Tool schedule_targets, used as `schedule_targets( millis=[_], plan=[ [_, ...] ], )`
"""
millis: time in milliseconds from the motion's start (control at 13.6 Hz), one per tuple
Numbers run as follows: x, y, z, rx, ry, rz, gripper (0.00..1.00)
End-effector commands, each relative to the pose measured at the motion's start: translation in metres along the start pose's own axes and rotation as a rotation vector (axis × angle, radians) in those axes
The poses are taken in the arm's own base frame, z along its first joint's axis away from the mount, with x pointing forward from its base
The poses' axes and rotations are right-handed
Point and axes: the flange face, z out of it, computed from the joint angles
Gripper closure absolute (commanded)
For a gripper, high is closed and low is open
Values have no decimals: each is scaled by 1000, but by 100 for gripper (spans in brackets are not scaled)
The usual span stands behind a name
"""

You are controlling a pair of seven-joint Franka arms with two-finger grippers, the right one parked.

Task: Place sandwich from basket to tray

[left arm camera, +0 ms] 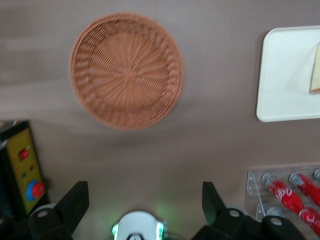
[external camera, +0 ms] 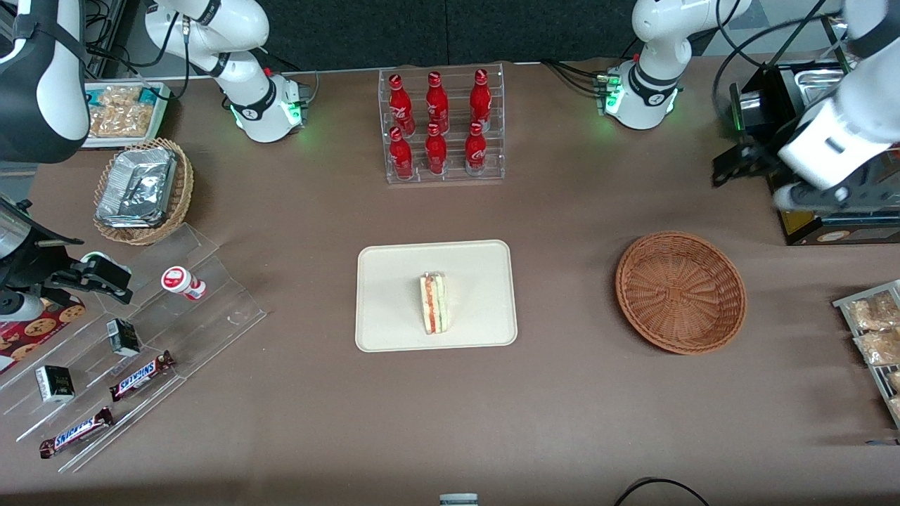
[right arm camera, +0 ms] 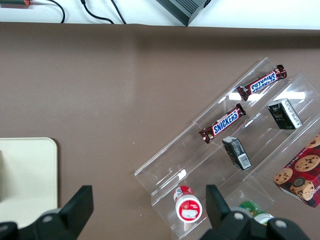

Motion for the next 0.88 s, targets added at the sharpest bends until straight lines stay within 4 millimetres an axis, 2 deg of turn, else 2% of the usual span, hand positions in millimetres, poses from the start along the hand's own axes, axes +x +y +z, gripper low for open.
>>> schedule_targets(
  millis=[0,147,295,516,663,811],
  plan=[
    [-12,-5,-24,1,21,0,0],
    [-12,-6,-44,4,69,1,0],
    [-7,-10,-52,41,108,-7,0],
    [-5,-4,-52,49,121,2,0],
    [-6,13,-52,55,127,32,0],
    [-4,10,-50,42,121,33,0]
  ],
)
